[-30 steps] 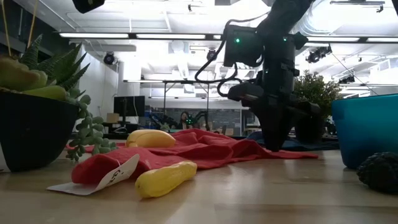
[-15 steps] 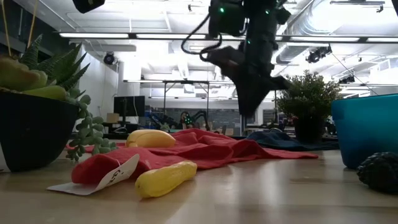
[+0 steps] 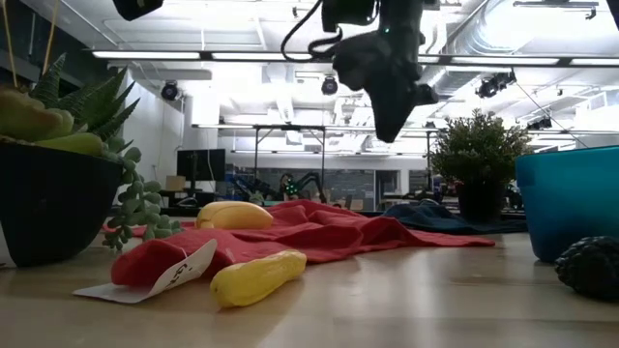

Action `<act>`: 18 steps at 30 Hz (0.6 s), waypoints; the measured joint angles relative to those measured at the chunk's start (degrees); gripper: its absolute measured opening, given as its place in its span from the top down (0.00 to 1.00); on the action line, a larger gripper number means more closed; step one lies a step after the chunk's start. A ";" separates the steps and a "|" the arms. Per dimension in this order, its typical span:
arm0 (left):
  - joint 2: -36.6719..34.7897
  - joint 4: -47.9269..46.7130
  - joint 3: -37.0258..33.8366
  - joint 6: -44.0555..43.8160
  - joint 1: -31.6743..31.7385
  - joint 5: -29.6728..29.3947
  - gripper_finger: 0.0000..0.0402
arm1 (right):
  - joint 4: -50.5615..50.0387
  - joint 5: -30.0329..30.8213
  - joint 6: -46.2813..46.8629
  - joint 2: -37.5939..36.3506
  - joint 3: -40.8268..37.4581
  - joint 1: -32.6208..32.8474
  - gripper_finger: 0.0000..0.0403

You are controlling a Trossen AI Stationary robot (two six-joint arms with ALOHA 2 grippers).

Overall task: Pick and placing Produce into tupperware
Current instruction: Put the blueberry into the blue bin

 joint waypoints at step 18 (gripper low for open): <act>0.02 0.04 0.00 -0.42 0.01 0.01 0.71 | -16.95 -0.22 -19.11 0.00 12.56 5.35 0.89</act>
